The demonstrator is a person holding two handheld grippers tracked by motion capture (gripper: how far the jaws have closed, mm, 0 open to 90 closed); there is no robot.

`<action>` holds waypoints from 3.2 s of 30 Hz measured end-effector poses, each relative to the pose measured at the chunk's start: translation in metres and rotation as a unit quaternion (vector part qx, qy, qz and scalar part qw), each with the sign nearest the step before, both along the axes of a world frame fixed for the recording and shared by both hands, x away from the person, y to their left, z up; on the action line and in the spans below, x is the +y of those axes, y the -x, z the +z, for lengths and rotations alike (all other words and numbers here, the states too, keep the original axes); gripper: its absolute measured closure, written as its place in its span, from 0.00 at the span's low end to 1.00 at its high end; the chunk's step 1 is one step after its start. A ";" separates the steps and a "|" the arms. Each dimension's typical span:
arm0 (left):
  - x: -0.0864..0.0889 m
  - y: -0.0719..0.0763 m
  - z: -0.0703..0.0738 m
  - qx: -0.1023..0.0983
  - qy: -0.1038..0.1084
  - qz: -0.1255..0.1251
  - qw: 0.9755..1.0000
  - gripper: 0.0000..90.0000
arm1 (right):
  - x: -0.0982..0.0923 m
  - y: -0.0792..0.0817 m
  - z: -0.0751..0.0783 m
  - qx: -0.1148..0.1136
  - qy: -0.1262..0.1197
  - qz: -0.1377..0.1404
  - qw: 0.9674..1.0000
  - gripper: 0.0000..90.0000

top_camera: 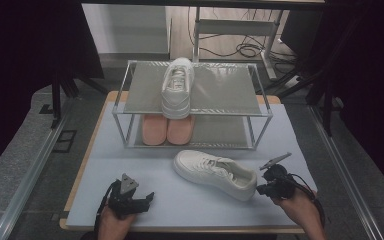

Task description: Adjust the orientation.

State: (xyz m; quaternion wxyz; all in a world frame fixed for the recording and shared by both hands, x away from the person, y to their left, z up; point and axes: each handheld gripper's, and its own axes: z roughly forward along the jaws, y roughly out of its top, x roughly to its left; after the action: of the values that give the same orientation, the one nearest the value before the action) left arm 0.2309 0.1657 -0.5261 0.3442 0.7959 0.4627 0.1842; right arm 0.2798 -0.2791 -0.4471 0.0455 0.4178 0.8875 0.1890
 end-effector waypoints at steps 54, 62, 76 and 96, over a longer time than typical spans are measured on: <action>0.000 0.000 0.000 0.000 -0.001 -0.001 1.000 0.17 | 0.076 -0.085 0.044 0.041 0.076 0.159 0.983 0.69; 0.000 0.000 0.000 0.001 0.000 0.000 1.000 0.17 | 0.095 -0.095 0.022 0.065 0.123 0.199 0.970 0.72; 0.000 0.000 0.000 0.001 0.000 0.000 1.000 0.17 | 0.106 -0.104 0.002 0.098 0.163 0.225 0.956 0.77; 0.000 0.000 0.000 0.002 0.001 0.000 1.000 0.17 | 0.106 -0.098 0.006 0.107 0.171 0.177 0.963 0.90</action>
State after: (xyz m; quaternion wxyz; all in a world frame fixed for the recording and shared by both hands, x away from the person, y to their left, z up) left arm 0.2311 0.1656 -0.5260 0.3439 0.7959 0.4636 0.1826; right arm 0.3781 -0.1730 -0.4416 -0.0135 0.2584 0.9659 -0.0062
